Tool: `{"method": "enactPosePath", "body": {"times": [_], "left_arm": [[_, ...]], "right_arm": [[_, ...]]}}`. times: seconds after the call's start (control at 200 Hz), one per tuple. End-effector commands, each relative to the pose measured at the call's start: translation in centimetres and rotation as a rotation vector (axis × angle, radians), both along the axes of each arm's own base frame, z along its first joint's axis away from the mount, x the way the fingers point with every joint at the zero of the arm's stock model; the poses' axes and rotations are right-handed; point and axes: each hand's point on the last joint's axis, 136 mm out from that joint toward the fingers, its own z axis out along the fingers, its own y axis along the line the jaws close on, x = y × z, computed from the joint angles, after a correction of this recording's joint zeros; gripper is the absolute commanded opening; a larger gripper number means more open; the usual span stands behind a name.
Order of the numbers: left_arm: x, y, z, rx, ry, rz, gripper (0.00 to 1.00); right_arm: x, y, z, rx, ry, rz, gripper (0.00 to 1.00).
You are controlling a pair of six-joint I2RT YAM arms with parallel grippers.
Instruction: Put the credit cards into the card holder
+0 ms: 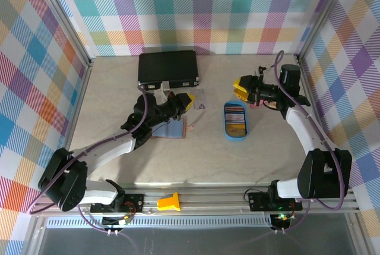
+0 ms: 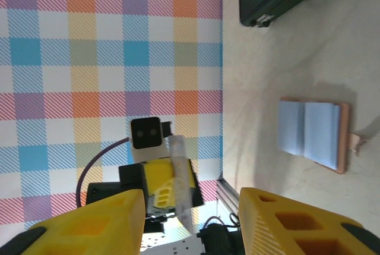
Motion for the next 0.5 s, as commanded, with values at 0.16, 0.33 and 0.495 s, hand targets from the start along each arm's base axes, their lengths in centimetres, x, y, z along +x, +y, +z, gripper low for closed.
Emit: {"method": "enactPosePath", "body": {"times": [0.16,0.33,0.495], "left_arm": [[-1.9,1.3,-1.6,0.201,-0.031,-0.047,0.0],[-2.0,-0.4,-0.8,0.199,-0.082,-0.143,0.0],[-1.2,-2.2,-1.2,0.16,-0.035,-0.205,0.0]], "right_arm": [[-3.4,1.4,-2.2,0.045,0.086,0.16,0.45],[-4.7,4.0,-2.6,0.029,0.047,0.254,0.44],[-4.7,5.3,-2.8,0.035,0.04,0.291,0.42]]}}
